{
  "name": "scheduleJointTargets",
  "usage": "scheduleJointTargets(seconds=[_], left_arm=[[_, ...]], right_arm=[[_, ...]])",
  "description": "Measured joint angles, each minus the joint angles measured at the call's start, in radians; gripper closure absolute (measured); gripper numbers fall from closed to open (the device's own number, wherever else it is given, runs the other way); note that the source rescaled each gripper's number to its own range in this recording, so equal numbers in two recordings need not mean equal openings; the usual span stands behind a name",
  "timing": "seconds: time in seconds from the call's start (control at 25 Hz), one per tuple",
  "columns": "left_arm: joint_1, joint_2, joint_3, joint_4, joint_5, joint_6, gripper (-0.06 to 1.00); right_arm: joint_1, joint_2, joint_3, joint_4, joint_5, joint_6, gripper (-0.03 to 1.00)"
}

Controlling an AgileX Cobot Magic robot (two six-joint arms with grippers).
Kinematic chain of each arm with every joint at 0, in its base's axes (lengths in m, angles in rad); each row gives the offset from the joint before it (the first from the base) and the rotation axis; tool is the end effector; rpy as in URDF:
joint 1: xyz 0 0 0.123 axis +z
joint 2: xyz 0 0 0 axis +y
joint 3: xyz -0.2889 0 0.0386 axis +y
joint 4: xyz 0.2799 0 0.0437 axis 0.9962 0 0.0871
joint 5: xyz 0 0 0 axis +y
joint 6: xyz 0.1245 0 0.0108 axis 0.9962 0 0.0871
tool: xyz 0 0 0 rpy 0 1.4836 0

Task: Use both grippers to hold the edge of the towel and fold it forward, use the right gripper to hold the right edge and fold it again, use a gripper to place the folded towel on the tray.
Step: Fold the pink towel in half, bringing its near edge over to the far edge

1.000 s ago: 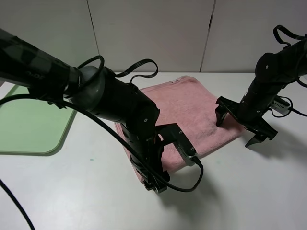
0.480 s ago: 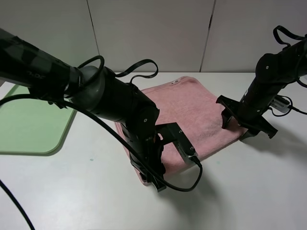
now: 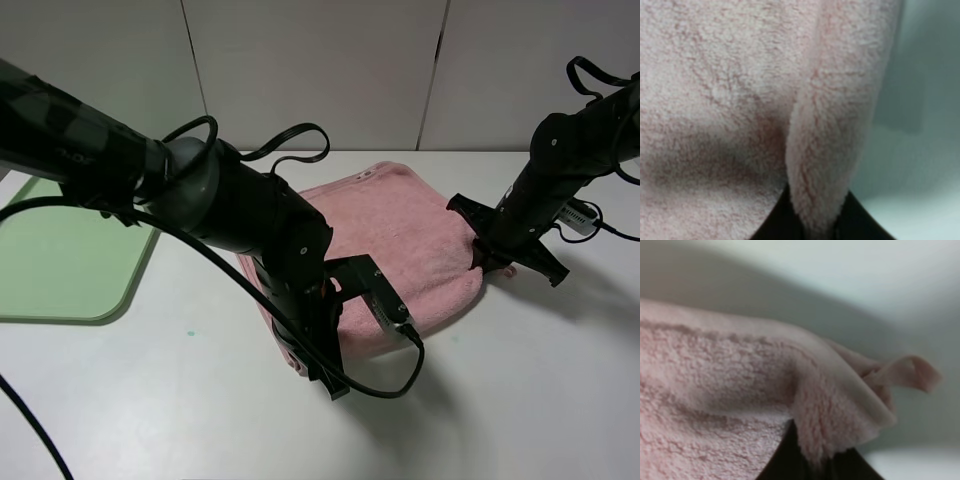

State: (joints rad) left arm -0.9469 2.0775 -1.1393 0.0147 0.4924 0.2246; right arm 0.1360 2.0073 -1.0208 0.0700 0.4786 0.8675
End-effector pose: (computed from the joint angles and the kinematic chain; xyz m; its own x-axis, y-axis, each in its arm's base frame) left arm 0.2360 -0.3264 0.0352 -0.3624 0.9063 -0.2176 0.9218 0.3829 0.0596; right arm 0.3680 0.0544 0.0366 -0.6950 0.7134 -0.0899 0.6944 0.6984 0.1733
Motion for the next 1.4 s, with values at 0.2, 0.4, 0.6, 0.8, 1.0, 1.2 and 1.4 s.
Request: scheduleJointTargets(seconds=[0.2, 0.4, 0.6, 0.8, 1.0, 1.2, 1.4], left_arm=[[0.0, 0.0, -0.005, -0.042, 0.004, 0.0, 0.94], [0.0, -0.019, -0.032, -0.086, 0.065, -0.001, 0.94], [0.0, -0.075, -0.075, -0.089, 0.172, -0.001, 0.94], [0.0, -0.106, -0.089, -0.091, 0.235, -0.001, 0.94], [-0.019, -0.125, -0.1, -0.108, 0.26, -0.003, 0.94], [-0.099, -0.135, -0.102, -0.112, 0.261, -0.013, 0.94], [-0.151, -0.14, -0.151, -0.112, 0.27, -0.079, 0.94]], right_arm=[[0.0, -0.003, 0.0, 0.001, 0.002, -0.002, 0.97], [0.0, -0.036, 0.007, -0.003, 0.037, -0.007, 0.97], [0.0, -0.1, 0.007, -0.01, 0.103, -0.022, 0.97], [0.0, -0.165, 0.007, -0.014, 0.158, -0.036, 0.97], [0.0, -0.232, 0.007, -0.038, 0.207, -0.044, 0.97], [0.0, -0.298, 0.008, -0.054, 0.257, -0.079, 0.97], [0.0, -0.349, 0.008, -0.07, 0.31, -0.105, 0.97]])
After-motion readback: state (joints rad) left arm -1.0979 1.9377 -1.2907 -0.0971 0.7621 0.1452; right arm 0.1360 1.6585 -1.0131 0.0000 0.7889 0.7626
